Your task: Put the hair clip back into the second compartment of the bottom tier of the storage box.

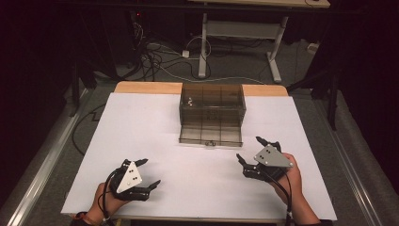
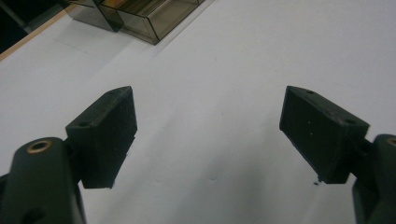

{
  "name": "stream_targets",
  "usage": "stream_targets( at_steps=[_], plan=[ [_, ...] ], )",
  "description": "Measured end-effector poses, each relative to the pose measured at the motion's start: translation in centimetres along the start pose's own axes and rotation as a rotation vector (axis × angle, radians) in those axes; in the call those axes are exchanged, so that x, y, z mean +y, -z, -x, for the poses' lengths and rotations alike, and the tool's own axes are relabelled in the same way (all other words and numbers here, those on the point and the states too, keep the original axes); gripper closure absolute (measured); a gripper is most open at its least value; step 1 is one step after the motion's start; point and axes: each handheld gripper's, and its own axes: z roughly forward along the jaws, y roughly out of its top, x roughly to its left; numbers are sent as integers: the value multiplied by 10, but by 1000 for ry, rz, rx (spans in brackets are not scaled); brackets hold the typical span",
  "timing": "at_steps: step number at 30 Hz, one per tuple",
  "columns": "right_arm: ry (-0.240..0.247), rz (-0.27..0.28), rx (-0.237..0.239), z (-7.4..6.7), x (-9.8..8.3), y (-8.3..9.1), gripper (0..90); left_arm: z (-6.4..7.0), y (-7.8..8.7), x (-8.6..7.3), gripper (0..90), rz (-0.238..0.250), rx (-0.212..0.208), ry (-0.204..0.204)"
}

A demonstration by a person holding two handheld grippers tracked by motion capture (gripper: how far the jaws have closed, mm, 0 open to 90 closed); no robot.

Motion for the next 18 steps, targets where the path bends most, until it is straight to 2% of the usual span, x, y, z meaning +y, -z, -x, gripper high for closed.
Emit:
stream_targets(
  at_steps=[18],
  plan=[
    [19, -34, -11, 5, -18, 13, 173, 0, 0, 0, 178, -2, -1, -1]
  ],
)
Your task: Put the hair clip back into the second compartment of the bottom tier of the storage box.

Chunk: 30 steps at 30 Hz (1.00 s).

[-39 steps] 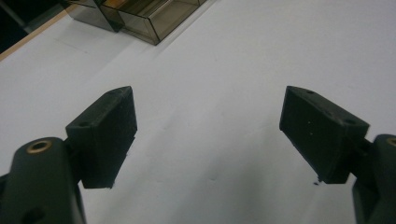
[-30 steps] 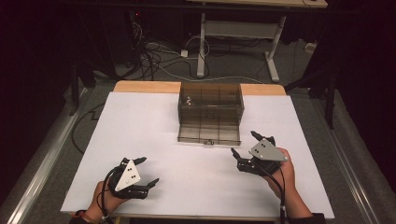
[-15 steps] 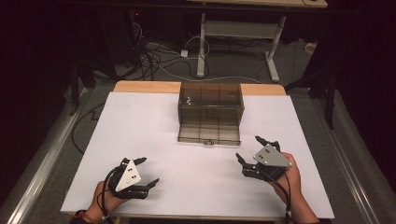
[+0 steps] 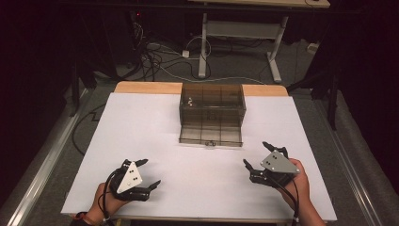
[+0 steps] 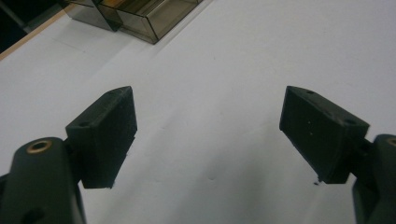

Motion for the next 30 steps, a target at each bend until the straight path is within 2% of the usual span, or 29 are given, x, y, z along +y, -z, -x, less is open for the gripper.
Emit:
stream_targets(
  at_steps=[14, 30],
  plan=[
    [18, -22, 2, -1, -12, 7, 173, 0, 0, 0, 178, -3, -3, -4],
    [12, -51, 7, -1, -26, 15, 173, 1, 0, 0, 178, -2, -6, -9]
  ],
)
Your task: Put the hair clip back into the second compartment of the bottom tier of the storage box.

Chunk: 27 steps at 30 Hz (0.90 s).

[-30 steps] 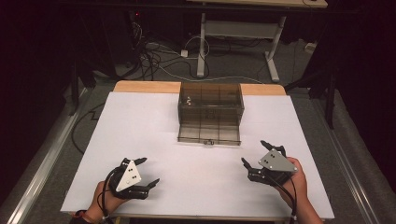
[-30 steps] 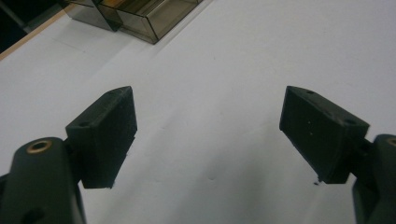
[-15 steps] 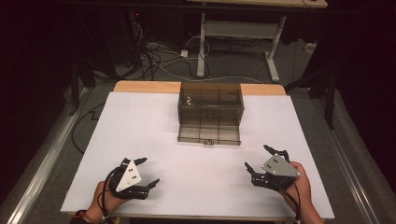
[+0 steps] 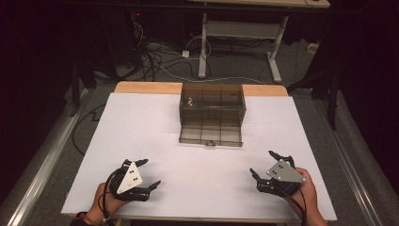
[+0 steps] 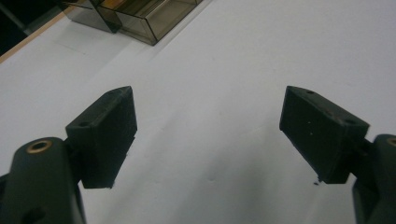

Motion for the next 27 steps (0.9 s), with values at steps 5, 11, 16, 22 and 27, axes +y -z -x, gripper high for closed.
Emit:
stream_targets(
  at_steps=[5, 11, 16, 22, 27],
  plan=[
    [-6, -7, 1, 1, -5, 3, 173, 0, 0, 0, 178, -1, -1, -3],
    [-17, -13, -6, 5, -12, 7, 173, 0, 0, 0, 178, -1, -3, 0],
    [-23, -16, -8, 7, -18, 11, 173, 0, 0, 0, 178, -1, -2, -2],
    [-30, -25, -7, 8, -26, 14, 173, 0, -1, 0, 178, -3, -3, -4],
    [-40, -31, -10, 10, -34, 17, 173, -1, 0, -1, 178, -4, -4, -9]
  ],
)
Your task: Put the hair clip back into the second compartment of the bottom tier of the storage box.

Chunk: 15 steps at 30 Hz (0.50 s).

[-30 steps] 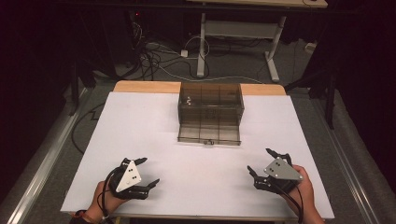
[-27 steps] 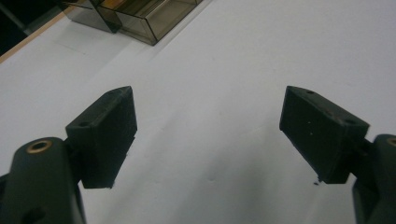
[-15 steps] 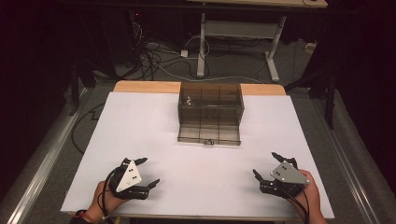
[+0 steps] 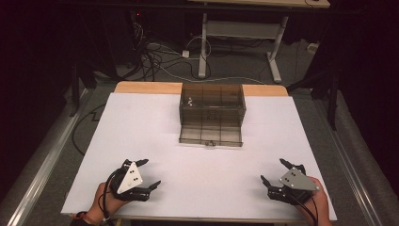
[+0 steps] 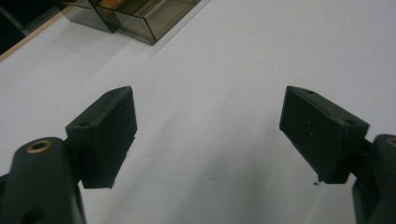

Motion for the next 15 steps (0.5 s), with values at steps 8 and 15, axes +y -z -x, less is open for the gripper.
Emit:
stream_targets(
  at_steps=[8, 15],
  plan=[
    [-33, -19, 2, 5, -17, 3, 173, -2, 2, 1, 178, 9, 3, 0],
    [-55, -11, 8, 8, -21, 1, 173, -8, 3, 2, 178, 23, 18, 9]
  ],
)
